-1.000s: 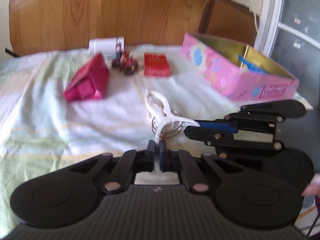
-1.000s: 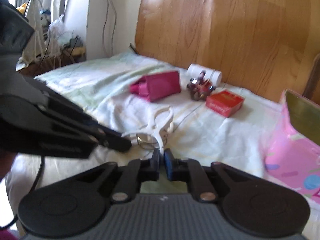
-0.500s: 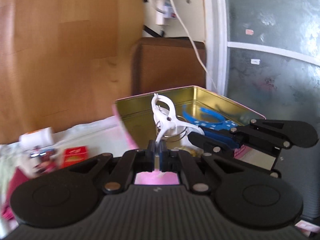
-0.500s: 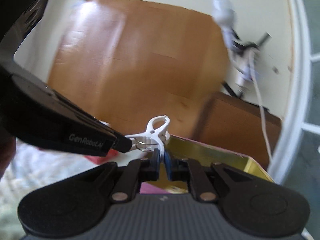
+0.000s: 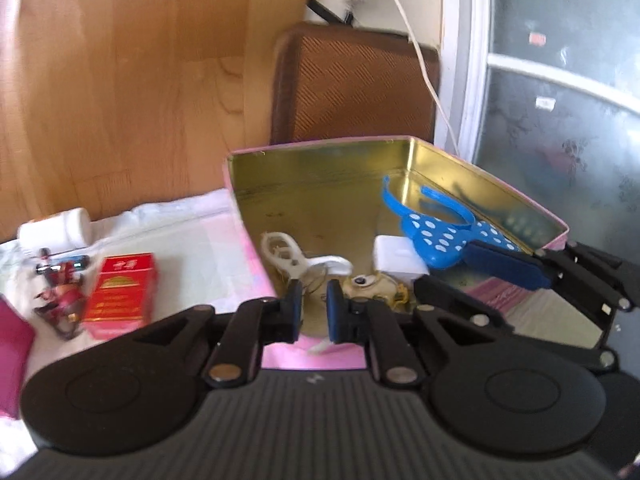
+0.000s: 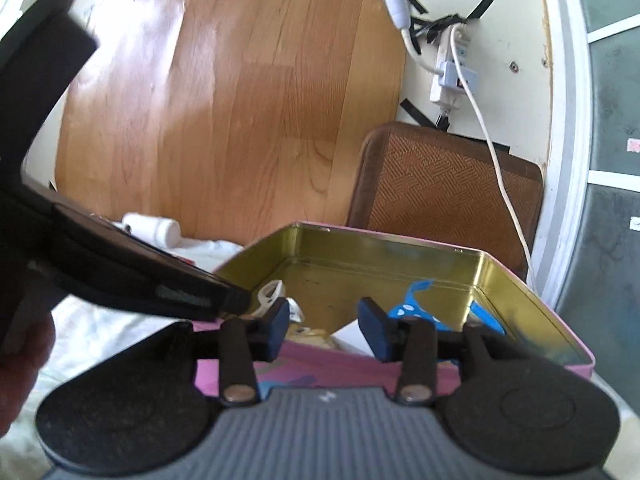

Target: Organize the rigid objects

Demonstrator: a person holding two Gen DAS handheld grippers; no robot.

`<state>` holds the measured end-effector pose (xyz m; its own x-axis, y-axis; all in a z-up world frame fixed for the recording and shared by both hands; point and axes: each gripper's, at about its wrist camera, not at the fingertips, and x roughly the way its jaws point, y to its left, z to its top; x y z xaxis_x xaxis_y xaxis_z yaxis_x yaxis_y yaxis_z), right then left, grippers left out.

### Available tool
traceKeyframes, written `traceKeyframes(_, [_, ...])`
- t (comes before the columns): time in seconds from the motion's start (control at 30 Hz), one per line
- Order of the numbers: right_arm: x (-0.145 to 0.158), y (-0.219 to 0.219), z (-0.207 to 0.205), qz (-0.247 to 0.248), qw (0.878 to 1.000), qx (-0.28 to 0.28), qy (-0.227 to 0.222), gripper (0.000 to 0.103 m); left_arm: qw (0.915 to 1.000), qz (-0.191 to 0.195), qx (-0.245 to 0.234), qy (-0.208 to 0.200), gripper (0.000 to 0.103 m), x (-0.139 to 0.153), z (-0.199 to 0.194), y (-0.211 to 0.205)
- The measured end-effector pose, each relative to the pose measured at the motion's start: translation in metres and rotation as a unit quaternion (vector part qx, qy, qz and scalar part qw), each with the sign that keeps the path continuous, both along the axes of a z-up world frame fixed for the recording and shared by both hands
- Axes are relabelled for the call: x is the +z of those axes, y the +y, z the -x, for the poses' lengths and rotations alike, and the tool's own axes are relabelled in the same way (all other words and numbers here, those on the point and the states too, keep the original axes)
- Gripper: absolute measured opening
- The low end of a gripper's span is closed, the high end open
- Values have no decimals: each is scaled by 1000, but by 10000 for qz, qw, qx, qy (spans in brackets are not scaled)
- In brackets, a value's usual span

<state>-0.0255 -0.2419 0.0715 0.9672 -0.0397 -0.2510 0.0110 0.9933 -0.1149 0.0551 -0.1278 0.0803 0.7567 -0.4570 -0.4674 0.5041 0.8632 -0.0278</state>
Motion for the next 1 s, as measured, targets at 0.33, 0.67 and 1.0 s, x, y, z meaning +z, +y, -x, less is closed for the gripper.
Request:
traceKeyframes(0.33, [-7,43,37,-503,9959,731,-175,39,9947,-55,1023,-25,23,-5,43,92])
traceKeyframes(0.67, [-12,77,33,-535,9932,978,331,40,9709,156,2325,551,26,-36,34,181])
traceKeyframes(1.0, [-21,101,27,-296,9912,1022,784,45,9642,203,2588,546,34,-51,30,208])
